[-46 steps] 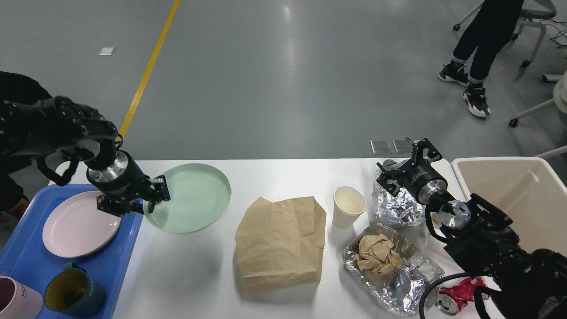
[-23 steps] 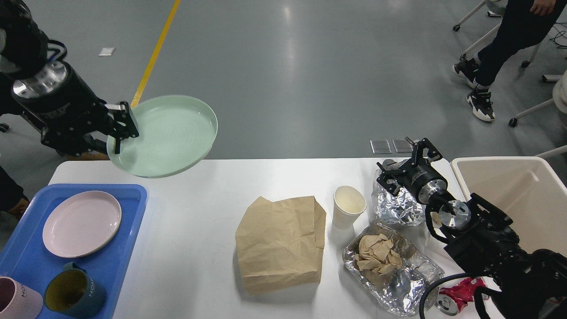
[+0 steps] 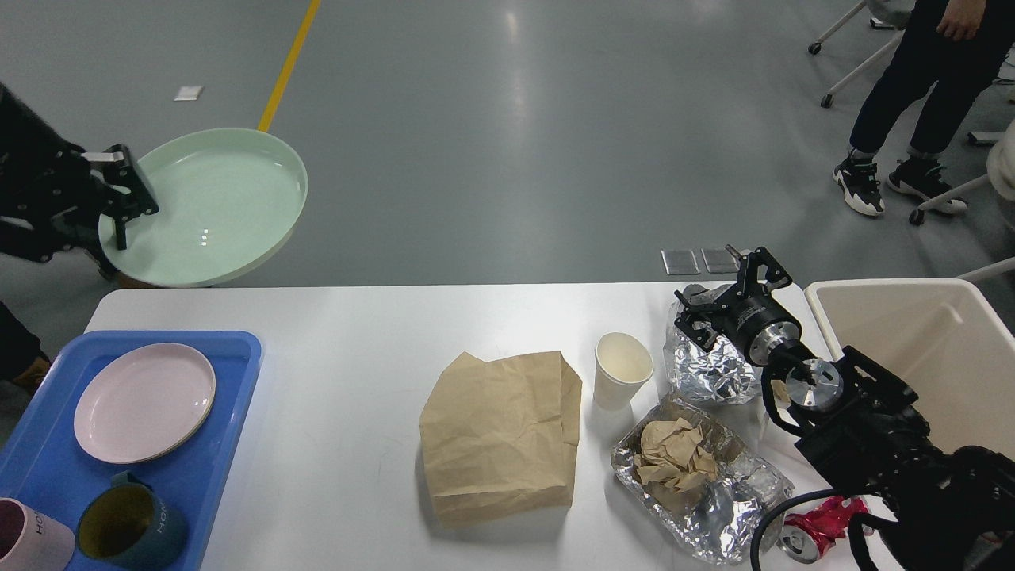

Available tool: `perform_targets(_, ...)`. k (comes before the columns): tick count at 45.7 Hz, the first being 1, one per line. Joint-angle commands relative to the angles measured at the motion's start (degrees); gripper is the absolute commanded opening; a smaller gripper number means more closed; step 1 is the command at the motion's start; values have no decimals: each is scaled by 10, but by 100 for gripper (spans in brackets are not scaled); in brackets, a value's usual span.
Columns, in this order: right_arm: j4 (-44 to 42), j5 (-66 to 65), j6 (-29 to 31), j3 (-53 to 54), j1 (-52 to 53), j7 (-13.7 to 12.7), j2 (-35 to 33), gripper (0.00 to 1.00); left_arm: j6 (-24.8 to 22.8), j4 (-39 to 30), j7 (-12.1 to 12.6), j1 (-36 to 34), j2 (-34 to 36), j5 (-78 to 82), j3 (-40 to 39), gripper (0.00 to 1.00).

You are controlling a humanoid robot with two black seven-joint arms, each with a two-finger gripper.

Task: Tidy desktop
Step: 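Lift the green plate and carry it over the pink plate, then lower the green plate onto the pink plate and release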

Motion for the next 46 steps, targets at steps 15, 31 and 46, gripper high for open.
perform_targets(15,0,0,0,0,0,0,0,100,21,227,2,332,111,1,-166,0)
perform_targets(31,0,0,0,0,0,0,0,100,22,433,17,575,86,5,-324,0)
perform_targets(46,0,0,0,0,0,0,0,100,83,522,20,645,44,6,-334,0)
